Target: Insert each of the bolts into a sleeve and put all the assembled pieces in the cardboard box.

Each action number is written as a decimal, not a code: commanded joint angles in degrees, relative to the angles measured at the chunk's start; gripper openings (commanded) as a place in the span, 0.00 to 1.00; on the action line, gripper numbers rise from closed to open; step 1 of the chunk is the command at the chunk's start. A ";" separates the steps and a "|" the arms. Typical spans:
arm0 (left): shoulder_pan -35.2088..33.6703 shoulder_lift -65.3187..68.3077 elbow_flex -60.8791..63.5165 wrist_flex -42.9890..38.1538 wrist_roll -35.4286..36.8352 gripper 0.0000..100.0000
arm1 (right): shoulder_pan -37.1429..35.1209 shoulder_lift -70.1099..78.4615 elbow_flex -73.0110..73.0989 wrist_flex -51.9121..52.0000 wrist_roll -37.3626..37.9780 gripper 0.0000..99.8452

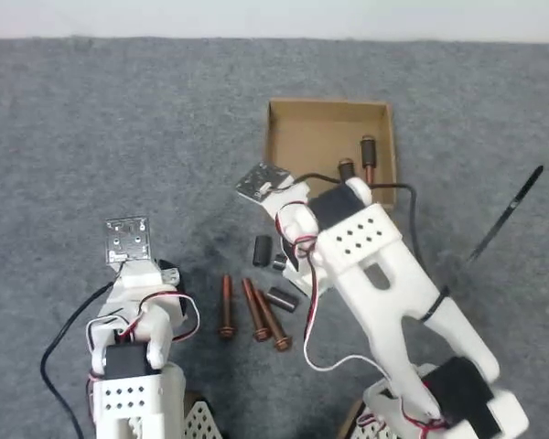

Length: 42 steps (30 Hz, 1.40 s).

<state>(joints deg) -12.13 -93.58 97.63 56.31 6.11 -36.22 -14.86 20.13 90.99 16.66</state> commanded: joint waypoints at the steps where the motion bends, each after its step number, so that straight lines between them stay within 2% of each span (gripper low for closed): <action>1: -0.44 -0.70 -0.75 -0.97 -0.26 0.02 | -0.22 -3.56 0.44 -3.82 7.91 0.04; 3: -0.44 -0.70 -0.75 -0.97 -0.26 0.02 | -0.22 -3.56 1.58 -4.70 12.84 0.07; 7: -0.44 -0.70 -0.75 -0.97 -0.26 0.02 | -0.22 -3.65 5.01 -9.54 15.82 0.16; 16: -0.44 -0.70 -0.66 -0.97 -0.26 0.02 | -0.31 -3.56 11.60 -22.90 18.29 0.14; 22: -0.44 -0.70 -0.66 -1.05 -0.26 0.02 | -0.40 -0.57 12.04 -26.07 18.29 0.17; 29: -0.44 -0.79 -0.66 -1.05 -0.26 0.02 | -0.66 8.22 11.78 -31.78 18.29 0.17; 42: -0.44 -0.88 -0.66 -1.05 -0.26 0.02 | -0.66 15.52 11.78 -38.55 17.93 0.17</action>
<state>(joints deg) -12.13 -93.58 97.63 56.31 6.11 -36.22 0.44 32.62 53.89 33.89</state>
